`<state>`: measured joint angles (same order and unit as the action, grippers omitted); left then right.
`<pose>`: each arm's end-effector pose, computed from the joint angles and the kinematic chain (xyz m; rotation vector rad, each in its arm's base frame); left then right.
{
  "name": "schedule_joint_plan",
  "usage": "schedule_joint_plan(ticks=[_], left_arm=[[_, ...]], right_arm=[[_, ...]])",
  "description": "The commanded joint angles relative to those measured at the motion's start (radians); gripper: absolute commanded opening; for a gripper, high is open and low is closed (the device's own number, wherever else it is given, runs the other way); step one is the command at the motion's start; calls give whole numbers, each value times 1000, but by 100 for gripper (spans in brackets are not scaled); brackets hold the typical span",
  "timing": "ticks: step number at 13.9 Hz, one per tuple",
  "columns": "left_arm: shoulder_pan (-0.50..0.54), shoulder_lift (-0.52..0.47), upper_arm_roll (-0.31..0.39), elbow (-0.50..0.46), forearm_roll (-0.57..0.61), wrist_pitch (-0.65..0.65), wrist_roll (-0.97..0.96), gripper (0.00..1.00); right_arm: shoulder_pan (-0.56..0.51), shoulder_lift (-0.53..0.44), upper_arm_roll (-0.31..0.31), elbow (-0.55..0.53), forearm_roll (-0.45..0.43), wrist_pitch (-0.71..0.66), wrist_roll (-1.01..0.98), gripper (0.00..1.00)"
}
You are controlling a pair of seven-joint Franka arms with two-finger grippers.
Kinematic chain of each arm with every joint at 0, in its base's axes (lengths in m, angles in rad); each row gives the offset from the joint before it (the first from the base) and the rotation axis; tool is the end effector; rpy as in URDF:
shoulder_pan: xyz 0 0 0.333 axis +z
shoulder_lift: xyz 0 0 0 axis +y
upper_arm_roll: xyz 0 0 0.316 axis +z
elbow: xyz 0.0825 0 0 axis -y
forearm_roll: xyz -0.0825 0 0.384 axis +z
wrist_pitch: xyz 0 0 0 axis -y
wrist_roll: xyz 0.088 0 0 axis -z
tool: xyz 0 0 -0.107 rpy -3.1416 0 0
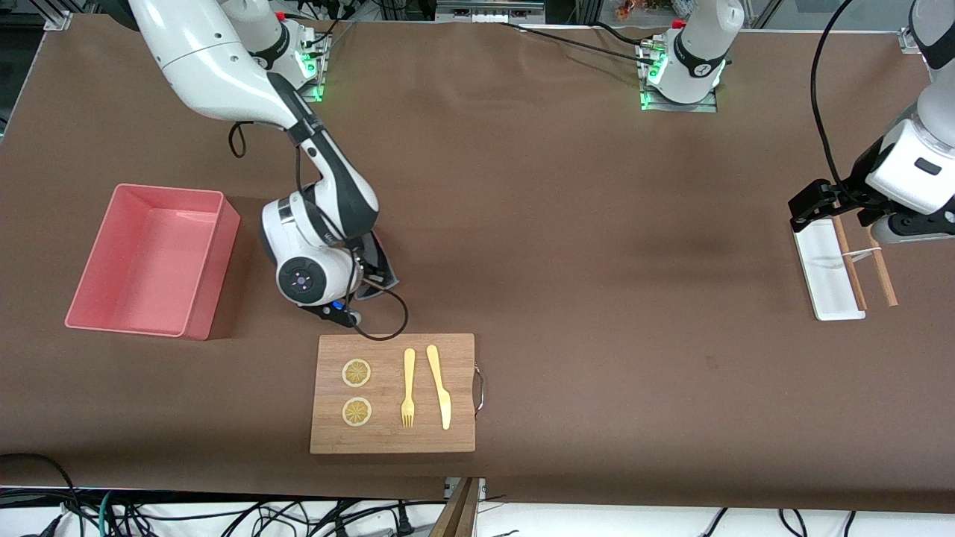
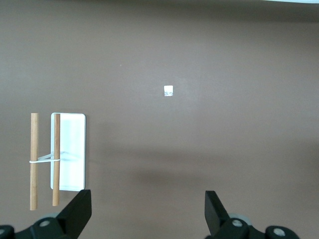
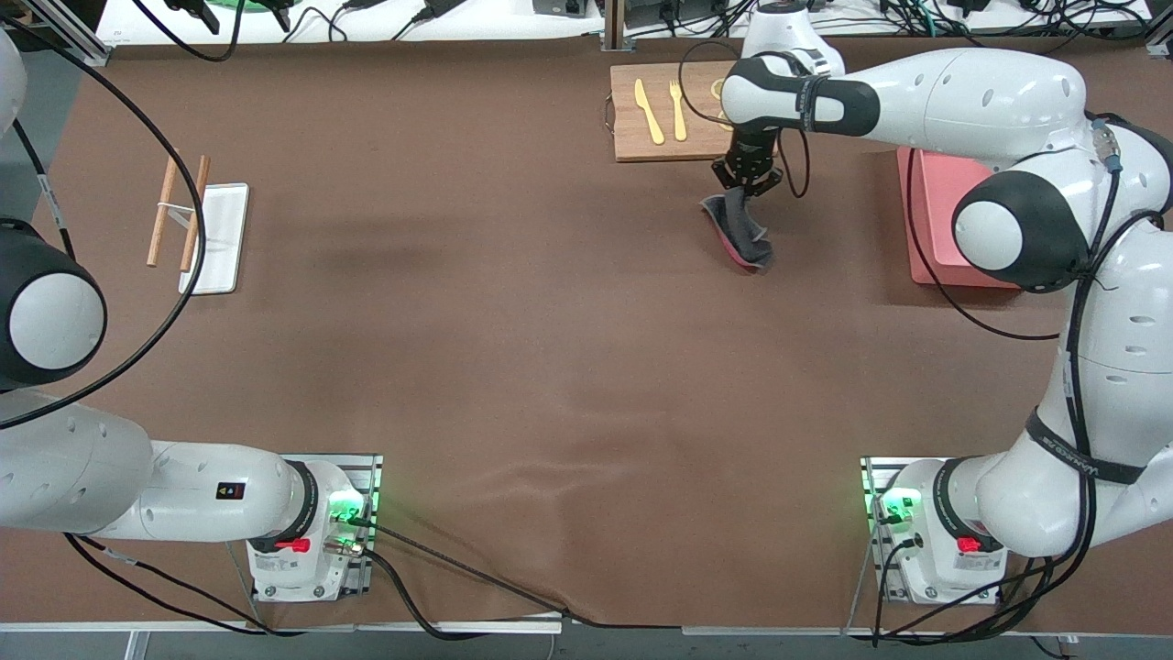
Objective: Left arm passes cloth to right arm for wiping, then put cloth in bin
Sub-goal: 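Wipe the table beside the cutting board with the cloth in the right gripper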
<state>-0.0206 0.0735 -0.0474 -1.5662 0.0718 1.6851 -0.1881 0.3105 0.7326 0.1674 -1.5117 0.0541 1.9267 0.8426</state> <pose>0.5862 -0.0320 0.5953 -3.0738 -0.1750 -0.0828 0.6052 0.3004 0.2146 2.9716 -0.6278 -0.5287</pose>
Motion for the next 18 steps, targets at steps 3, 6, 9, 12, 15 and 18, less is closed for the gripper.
schedule_joint_plan(ticks=[3, 6, 9, 12, 15, 18], left_arm=[[21, 0, -5, 21, -10, -13, -4, 100], [51, -15, -6, 21, -13, -13, -1, 100], [66, -20, -15, 20, -14, -18, -1, 100], [154, -46, -72, 11, -21, -30, 9, 100], [176, -89, -97, -6, -24, -73, 1, 100], [175, -92, -100, -6, -26, -82, -4, 100]], right_arm=[[1, -22, 84, -31, -10, 89, 159, 0], [1, -22, 119, -30, 39, 132, 213, 0], [2, -15, 133, -31, 64, 172, 253, 0], [6, -5, 133, -35, 117, 208, 273, 0], [-7, -5, 127, -44, 116, 196, 205, 0], [-21, -12, 95, -77, 106, 195, 124, 0]])
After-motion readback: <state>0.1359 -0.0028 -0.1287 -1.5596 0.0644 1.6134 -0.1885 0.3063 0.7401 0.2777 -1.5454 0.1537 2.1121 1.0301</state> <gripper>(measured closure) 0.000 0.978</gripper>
